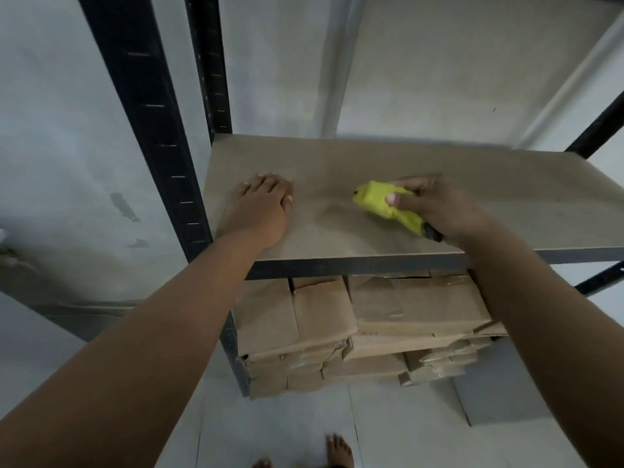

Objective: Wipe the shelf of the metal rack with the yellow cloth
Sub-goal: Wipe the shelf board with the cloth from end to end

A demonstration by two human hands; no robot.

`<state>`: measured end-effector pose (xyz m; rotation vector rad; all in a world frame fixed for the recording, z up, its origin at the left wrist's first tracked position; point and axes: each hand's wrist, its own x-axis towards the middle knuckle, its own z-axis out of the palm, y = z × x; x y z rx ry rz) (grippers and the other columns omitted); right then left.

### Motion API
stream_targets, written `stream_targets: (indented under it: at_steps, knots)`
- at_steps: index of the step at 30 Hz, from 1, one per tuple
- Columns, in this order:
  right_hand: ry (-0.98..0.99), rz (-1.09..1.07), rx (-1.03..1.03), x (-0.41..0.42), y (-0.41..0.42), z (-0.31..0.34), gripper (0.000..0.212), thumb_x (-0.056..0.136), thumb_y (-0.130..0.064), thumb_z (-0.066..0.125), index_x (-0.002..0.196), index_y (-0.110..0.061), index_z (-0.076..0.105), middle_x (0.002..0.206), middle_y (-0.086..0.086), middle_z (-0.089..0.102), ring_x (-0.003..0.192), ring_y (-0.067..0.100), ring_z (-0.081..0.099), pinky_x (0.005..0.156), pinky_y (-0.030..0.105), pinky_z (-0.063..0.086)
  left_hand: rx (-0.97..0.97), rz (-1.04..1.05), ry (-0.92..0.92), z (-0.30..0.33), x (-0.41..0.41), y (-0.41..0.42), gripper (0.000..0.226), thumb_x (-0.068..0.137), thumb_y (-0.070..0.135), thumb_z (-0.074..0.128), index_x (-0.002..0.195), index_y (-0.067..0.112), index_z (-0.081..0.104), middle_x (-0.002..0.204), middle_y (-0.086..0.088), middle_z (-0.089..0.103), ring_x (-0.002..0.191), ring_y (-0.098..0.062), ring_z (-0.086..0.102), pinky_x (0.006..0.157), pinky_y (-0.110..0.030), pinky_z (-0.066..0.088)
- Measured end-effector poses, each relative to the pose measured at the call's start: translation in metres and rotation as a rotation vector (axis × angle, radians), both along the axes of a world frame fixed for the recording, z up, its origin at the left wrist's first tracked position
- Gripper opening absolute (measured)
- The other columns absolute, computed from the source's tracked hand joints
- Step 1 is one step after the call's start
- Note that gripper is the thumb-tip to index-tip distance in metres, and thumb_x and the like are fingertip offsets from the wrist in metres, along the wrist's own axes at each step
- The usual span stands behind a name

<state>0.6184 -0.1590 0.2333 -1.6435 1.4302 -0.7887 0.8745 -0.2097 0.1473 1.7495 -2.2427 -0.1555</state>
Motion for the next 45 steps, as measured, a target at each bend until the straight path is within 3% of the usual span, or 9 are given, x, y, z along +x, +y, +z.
stream_targets:
  at_steps: [4,6,9,15,22,26,30,39,45]
  knots:
    - [0.272,-0.124,-0.141,0.021,-0.051,-0.021,0.019,0.085,-0.023,0.063,0.103,-0.019,0.069,0.091,-0.006,0.072,0.076,-0.01,0.062,0.069,0.007,0.045,-0.009,-0.002,0.001,-0.001,0.001,0.001,0.046,0.101,0.032,0.021,0.144,0.02,0.03,0.153,-0.002,0.026,0.143,-0.021,0.015,0.117,-0.038,0.011]
    - [0.427,-0.089,-0.132,0.039,-0.059,-0.037,0.036,0.087,-0.028,0.06,0.122,-0.02,0.059,0.126,0.004,0.062,0.112,0.012,0.059,0.092,0.022,0.044,0.004,0.001,0.008,-0.001,0.001,0.0,0.046,0.101,0.032,0.021,0.144,0.02,0.03,0.154,-0.002,0.025,0.143,-0.02,0.014,0.117,-0.038,0.009]
    - [0.578,-0.034,-0.157,0.062,-0.038,-0.048,0.037,0.088,-0.031,0.057,0.125,-0.026,0.057,0.13,0.009,0.059,0.115,0.025,0.056,0.089,0.029,0.041,0.001,0.013,0.017,0.0,0.002,0.0,0.045,0.101,0.03,0.022,0.143,0.02,0.031,0.153,-0.003,0.026,0.143,-0.021,0.015,0.116,-0.037,0.01]
    - [0.269,0.126,-0.086,0.07,0.047,-0.041,0.03,0.083,-0.017,0.064,0.113,-0.02,0.066,0.11,-0.011,0.063,0.09,0.0,0.059,0.073,-0.002,0.041,-0.012,0.015,0.029,0.002,-0.001,0.004,0.044,0.1,0.03,0.025,0.142,0.019,0.035,0.152,-0.003,0.028,0.142,-0.021,0.017,0.115,-0.038,0.012]
    - [0.088,-0.135,-0.115,0.032,0.0,-0.007,0.025,0.089,-0.024,0.058,0.114,-0.024,0.062,0.098,0.009,0.068,0.081,0.017,0.06,0.061,0.011,0.044,-0.012,-0.004,0.023,-0.001,0.002,0.002,0.046,0.1,0.033,0.022,0.143,0.02,0.031,0.153,-0.003,0.026,0.143,-0.021,0.016,0.117,-0.039,0.012]
    - [0.526,-0.207,-0.11,0.035,-0.047,-0.035,0.042,0.093,-0.032,0.048,0.134,-0.02,0.047,0.135,0.011,0.053,0.119,0.03,0.052,0.087,0.03,0.042,0.001,0.001,0.006,-0.001,0.002,0.001,0.047,0.1,0.034,0.02,0.144,0.02,0.03,0.154,-0.002,0.025,0.143,-0.019,0.014,0.117,-0.039,0.012]
    - [0.819,-0.13,-0.193,0.065,-0.029,-0.056,0.041,0.095,-0.031,0.043,0.135,-0.024,0.043,0.122,0.018,0.06,0.105,0.035,0.059,0.081,0.036,0.046,0.018,0.007,0.006,0.0,0.003,-0.002,0.046,0.101,0.033,0.021,0.145,0.022,0.028,0.155,-0.001,0.022,0.144,-0.019,0.012,0.117,-0.038,0.01]
    - [0.215,0.205,-0.11,0.058,0.056,-0.03,0.03,0.091,-0.02,0.054,0.12,-0.019,0.061,0.12,-0.003,0.064,0.104,0.005,0.055,0.09,0.019,0.042,0.015,0.027,0.041,0.006,-0.002,0.005,0.044,0.101,0.028,0.027,0.142,0.016,0.035,0.152,-0.005,0.03,0.141,-0.023,0.02,0.115,-0.037,0.014]
    - [0.418,-0.287,-0.244,-0.087,-0.007,-0.009,0.033,0.094,-0.025,0.048,0.123,-0.013,0.058,0.115,0.017,0.066,0.104,0.032,0.062,0.085,0.035,0.046,-0.04,0.001,0.079,0.006,-0.051,0.05,0.042,0.099,0.029,0.033,0.136,0.014,0.043,0.143,-0.005,0.043,0.13,-0.021,0.039,0.107,-0.035,0.031]
